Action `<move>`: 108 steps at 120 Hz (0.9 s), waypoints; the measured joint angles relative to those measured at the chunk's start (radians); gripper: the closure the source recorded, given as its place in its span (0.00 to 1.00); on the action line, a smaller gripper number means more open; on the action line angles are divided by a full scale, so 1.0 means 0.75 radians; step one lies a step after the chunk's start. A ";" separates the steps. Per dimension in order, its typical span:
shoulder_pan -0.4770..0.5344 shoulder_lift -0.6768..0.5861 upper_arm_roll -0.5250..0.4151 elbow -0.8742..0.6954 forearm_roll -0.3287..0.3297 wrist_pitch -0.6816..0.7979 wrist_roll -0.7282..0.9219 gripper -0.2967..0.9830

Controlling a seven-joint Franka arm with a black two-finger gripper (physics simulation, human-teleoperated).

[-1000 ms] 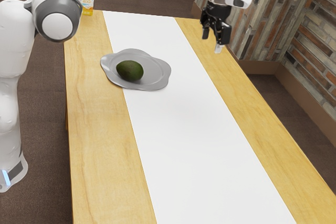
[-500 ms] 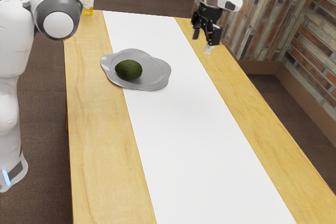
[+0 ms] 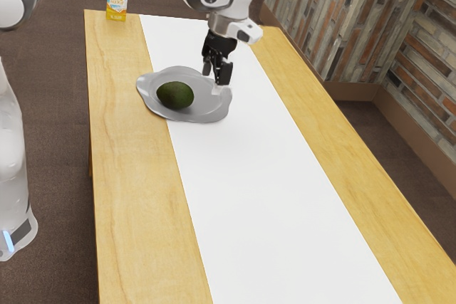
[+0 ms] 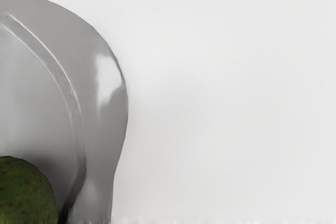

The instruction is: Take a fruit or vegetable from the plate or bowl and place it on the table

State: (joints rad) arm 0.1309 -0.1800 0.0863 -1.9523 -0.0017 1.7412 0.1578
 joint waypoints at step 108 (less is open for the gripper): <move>0.115 -0.141 0.214 -0.341 -0.006 0.296 0.602 0.23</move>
State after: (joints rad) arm 0.2169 -0.2860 0.2467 -2.2079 -0.0064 1.9634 0.6091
